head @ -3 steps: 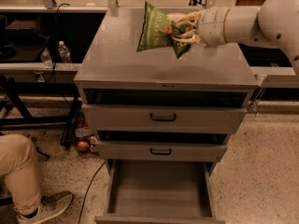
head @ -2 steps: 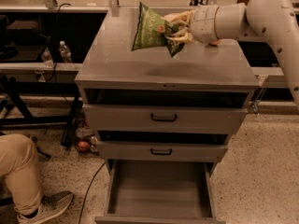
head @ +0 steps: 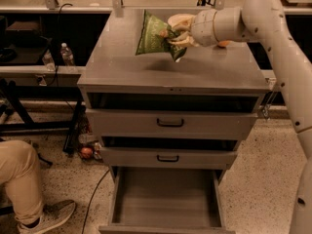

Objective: Pick green jalapeno chip bag from bottom drawer and place on counter

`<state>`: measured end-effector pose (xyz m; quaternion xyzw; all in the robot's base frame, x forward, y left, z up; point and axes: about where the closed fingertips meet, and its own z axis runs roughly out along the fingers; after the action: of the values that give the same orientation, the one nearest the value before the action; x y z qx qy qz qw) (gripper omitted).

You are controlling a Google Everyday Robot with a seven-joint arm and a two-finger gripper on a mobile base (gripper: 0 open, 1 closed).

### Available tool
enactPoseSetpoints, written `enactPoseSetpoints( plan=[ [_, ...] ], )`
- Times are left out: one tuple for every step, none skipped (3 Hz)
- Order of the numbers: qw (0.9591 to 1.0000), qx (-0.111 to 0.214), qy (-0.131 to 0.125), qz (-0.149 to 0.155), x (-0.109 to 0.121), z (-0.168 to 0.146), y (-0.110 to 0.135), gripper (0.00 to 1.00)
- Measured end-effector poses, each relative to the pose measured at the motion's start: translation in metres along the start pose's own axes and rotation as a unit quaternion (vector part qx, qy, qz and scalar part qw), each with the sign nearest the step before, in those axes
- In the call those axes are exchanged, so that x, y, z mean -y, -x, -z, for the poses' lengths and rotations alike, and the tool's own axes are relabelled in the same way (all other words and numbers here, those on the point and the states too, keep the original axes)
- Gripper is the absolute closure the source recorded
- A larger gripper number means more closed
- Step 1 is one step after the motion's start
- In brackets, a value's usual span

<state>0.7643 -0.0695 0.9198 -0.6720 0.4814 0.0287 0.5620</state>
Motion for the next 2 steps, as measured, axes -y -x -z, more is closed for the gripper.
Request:
enactPoseSetpoints(
  plan=[
    [0.9997, -0.006, 0.004, -0.021, 0.0016, -0.0080, -0.0133, 0.64],
    [0.9992, -0.009, 0.005, -0.038, 0.0029, -0.0117, -0.0208, 0.39]
  ],
)
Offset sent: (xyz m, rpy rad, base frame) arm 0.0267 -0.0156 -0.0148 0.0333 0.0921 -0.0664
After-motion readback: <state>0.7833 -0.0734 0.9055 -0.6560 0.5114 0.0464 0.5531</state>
